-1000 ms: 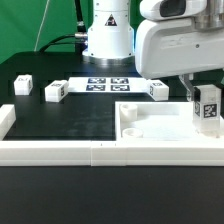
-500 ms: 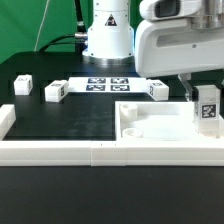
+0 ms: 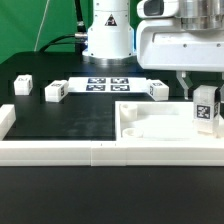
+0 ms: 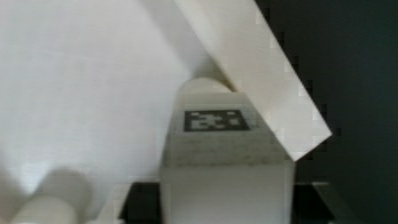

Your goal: Assemble one leg

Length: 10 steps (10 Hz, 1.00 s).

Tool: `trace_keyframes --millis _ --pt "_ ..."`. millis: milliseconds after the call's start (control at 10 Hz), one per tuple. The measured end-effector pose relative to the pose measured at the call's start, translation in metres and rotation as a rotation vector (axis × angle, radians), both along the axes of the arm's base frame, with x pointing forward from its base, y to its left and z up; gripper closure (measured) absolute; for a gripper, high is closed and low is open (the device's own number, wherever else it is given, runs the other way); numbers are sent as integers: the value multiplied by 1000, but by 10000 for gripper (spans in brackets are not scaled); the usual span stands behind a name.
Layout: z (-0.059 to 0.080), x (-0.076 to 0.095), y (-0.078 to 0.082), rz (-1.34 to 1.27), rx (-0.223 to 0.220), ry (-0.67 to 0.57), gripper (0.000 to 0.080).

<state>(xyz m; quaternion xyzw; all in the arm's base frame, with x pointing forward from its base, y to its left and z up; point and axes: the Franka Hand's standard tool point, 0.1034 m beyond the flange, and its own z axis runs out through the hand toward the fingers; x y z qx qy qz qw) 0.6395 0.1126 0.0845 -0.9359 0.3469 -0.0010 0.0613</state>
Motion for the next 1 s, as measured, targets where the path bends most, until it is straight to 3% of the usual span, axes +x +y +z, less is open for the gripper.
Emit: trace_keyframes --millis 400,800,900,1000 --pt "-1 0 -2 -438 15 49 508" --pt "-1 -1 -3 -552 33 67 508" --pt "-1 -1 -2 -546 33 66 349" --pt "-1 -1 -1 -486 31 60 349"
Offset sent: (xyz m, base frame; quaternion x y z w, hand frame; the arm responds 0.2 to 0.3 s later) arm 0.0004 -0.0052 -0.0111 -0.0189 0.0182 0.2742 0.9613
